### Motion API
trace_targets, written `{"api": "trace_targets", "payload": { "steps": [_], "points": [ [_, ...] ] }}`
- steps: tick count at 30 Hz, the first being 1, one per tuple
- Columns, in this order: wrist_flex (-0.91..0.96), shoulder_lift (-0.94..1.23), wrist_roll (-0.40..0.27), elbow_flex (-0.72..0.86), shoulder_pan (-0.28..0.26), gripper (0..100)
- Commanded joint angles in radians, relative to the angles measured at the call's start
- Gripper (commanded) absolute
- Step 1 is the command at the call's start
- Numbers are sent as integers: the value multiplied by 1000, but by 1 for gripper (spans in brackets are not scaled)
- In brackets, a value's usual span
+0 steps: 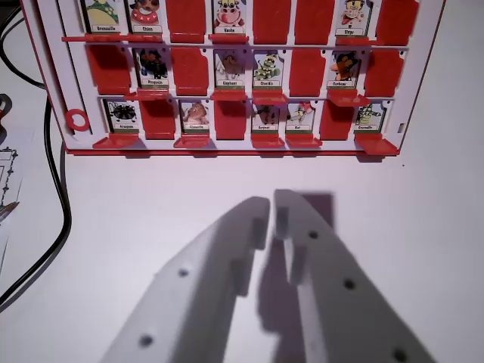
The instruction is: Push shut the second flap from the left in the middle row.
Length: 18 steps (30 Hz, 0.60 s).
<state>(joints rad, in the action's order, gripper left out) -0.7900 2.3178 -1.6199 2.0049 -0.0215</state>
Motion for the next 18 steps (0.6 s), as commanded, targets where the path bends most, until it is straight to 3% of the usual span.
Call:
{"api": "trace_targets", "payload": {
  "steps": [1,9,18],
  "points": [
    [25,6,5,-94,-5,0],
    [38,5,0,-60,-5,0],
    [181,-75,-20,11,-18,0]
  ]
}}
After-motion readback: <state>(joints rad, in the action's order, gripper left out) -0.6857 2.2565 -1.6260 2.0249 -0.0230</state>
